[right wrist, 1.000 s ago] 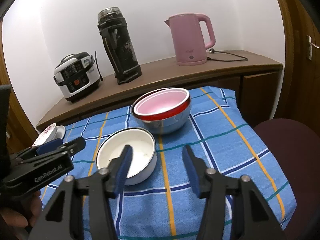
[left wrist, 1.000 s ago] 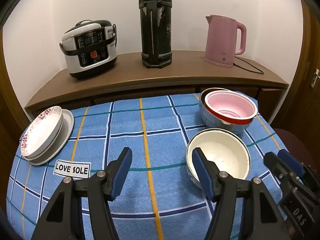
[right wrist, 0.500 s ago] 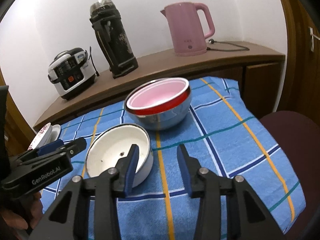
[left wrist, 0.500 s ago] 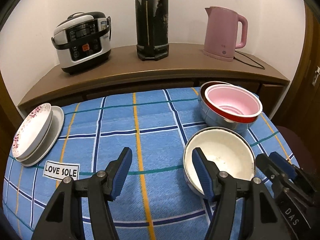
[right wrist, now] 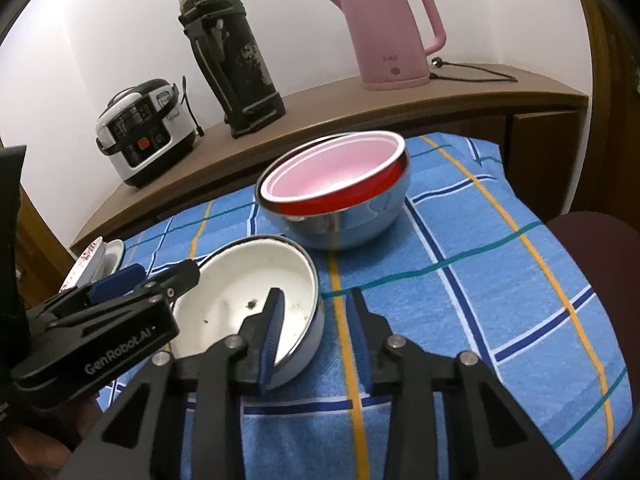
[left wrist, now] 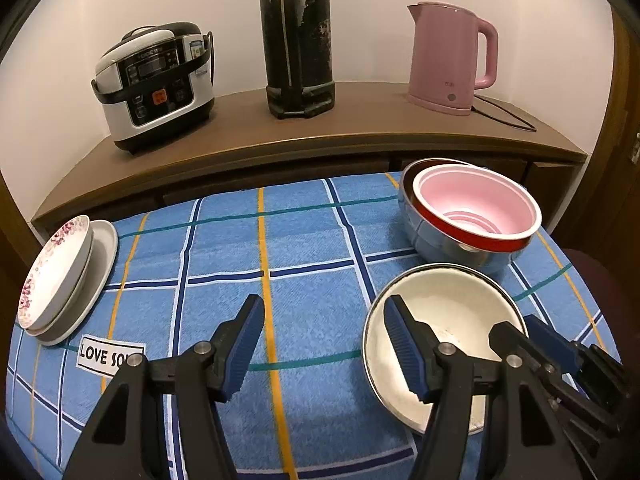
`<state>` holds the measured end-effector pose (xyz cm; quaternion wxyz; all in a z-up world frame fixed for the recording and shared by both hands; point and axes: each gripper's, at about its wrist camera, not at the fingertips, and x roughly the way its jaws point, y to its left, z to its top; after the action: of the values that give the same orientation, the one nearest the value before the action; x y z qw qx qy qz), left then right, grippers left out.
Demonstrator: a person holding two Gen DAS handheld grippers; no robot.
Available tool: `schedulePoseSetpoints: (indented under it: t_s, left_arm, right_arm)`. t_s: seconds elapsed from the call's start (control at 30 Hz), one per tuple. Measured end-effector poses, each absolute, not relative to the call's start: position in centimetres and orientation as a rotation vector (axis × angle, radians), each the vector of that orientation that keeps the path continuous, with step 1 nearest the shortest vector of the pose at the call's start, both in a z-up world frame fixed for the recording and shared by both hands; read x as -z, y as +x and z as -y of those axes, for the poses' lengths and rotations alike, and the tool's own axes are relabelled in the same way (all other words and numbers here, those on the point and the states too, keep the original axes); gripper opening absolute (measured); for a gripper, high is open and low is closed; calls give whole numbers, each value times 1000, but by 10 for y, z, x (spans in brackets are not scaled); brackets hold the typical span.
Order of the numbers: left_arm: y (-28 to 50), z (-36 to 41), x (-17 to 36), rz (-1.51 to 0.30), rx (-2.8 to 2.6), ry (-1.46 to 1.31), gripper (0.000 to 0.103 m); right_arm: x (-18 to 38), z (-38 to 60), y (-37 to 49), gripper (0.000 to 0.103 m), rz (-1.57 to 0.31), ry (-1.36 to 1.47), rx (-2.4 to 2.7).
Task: Organize plates and bowls
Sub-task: 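Lower both grippers onto the white enamel bowl rim and close them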
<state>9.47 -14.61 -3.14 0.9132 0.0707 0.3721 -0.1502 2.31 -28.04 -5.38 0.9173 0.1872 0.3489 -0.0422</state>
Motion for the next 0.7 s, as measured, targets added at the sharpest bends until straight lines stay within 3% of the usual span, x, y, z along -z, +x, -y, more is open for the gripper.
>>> schedulePoseSetpoints:
  t_s: [0.1, 0.27, 0.43, 0.53, 0.7]
  left_arm:
    - [97, 147, 35, -775, 320, 139, 53]
    - [98, 151, 36, -764, 332, 141, 50]
    - [99, 155, 35, -777, 368, 105, 23]
    - [100, 156, 37, -796, 386, 79, 16]
    - [99, 157, 38, -801, 382, 61, 15]
  right_arm:
    - [57, 279, 27, 30, -726, 392, 81]
    - [60, 275, 31, 26, -735, 394, 72]
    - [60, 273, 34, 21, -735, 396, 65]
    - [60, 272, 37, 20, -742, 402, 69]
    - [59, 271, 39, 18, -752, 408, 87]
